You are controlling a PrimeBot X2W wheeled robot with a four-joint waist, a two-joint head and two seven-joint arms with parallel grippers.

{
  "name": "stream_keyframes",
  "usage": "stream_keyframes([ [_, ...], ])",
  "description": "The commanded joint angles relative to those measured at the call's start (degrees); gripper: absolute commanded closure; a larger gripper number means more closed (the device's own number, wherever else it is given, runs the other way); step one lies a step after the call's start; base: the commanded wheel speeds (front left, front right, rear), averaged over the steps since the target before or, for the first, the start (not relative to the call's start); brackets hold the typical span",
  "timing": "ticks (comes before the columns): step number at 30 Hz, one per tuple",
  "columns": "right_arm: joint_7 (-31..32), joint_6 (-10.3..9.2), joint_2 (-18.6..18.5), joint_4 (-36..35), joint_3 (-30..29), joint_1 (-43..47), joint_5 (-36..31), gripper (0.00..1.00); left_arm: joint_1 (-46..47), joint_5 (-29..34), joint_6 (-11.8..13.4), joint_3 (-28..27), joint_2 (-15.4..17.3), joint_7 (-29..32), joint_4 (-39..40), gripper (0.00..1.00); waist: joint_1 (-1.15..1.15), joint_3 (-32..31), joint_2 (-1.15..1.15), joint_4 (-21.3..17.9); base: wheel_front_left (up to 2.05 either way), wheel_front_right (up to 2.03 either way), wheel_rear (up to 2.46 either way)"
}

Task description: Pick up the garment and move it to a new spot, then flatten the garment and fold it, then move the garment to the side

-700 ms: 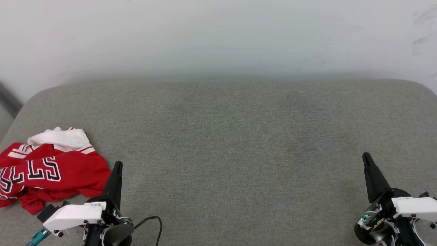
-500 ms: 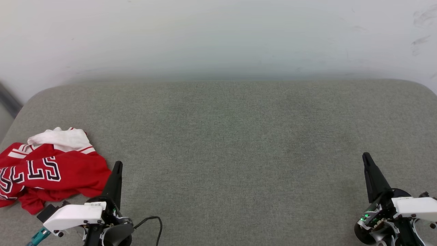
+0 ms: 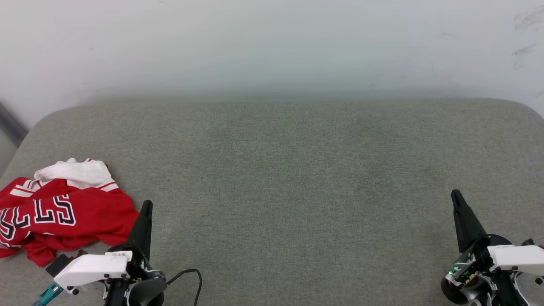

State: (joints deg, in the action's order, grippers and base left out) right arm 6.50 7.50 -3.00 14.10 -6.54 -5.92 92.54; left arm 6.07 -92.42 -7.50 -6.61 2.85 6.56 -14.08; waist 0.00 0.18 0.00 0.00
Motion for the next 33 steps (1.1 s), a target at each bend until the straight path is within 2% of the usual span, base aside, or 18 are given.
stream_keyframes([
  [1,0.0,-0.02,0.2,0.1,0.0,-0.7,-0.3,1.0,0.4,0.0,-0.2,-0.1,-0.1,0.1,0.1,1.0,0.0,0.0,0.0,0.0,0.0,0.0,0.0],
  [19,0.0,0.0,0.0,0.1,0.0,0.1,0.0,1.0,-0.1,0.0,0.0,0.0,0.0,0.0,-0.1,1.0,0.0,0.0,0.0,0.0,0.0,0.0,0.0],
  [20,0.0,0.0,0.0,0.5,0.0,0.3,0.0,0.0,-0.3,0.0,0.0,0.1,0.0,0.0,-0.5,0.0,0.0,0.0,0.0,0.0,0.0,0.0,0.0],
  [27,-2.3,-0.01,0.0,-0.2,1.2,1.5,-1.9,0.0,-0.4,1.3,0.0,3.1,0.0,-2.4,0.1,0.0,0.0,0.0,0.0,0.0,0.0,0.0,0.0],
  [33,-4.0,-0.01,-0.3,-1.3,2.3,1.7,-6.1,0.0,-0.1,5.3,0.0,4.2,0.1,-4.0,1.0,0.0,0.0,-0.1,0.0,0.0,0.0,0.0,0.0],
])
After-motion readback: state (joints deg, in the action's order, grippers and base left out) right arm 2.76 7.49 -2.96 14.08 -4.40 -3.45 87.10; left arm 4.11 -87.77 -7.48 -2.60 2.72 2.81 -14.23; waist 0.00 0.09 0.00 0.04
